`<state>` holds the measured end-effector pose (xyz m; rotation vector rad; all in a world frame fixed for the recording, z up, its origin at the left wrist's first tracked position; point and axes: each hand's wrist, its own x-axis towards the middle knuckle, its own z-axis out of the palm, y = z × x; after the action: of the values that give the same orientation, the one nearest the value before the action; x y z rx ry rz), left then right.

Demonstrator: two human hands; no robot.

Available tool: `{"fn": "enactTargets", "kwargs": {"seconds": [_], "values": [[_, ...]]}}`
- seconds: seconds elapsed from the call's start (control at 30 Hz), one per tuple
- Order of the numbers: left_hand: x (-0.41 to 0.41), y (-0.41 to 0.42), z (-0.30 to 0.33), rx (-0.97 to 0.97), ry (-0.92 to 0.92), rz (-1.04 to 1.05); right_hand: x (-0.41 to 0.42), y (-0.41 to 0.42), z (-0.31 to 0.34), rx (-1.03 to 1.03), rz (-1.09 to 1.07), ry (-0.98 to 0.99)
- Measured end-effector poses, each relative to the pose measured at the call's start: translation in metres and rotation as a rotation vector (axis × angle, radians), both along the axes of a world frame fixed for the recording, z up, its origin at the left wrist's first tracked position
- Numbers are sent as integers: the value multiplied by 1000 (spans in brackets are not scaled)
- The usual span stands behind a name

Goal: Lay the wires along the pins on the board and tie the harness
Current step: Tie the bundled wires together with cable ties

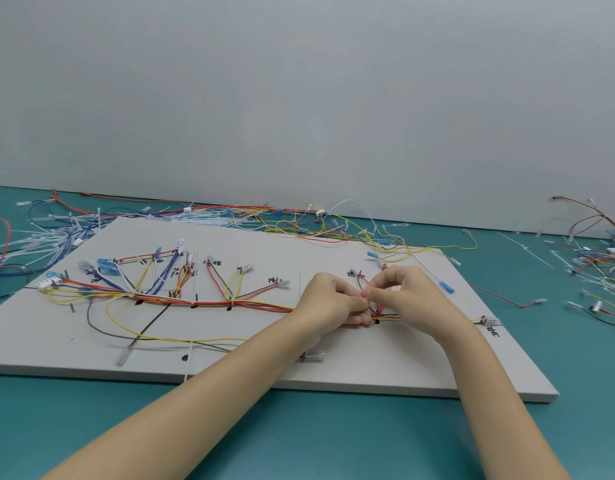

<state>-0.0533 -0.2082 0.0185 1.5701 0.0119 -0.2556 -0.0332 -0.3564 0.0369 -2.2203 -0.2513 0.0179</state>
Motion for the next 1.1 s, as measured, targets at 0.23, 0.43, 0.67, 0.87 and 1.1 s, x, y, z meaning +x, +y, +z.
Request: {"fn": "enactTargets", "kwargs": {"seconds": [0.23,0.43,0.67,0.87,1.1], "values": [[0,0,0,-6,-12,3,2,2,-4,-92,36,-12],[1,1,1,-3,5,-1,4,3,-8,-175,41,-11],[1,1,2,-1,12,-5,4,2,-8,-138,40,0],[1,0,0,5,7,10,1,2,-4,-79,-4,-1],[1,0,2,-2,27,26,-2,1,-1,-40,-20,-35]]}}
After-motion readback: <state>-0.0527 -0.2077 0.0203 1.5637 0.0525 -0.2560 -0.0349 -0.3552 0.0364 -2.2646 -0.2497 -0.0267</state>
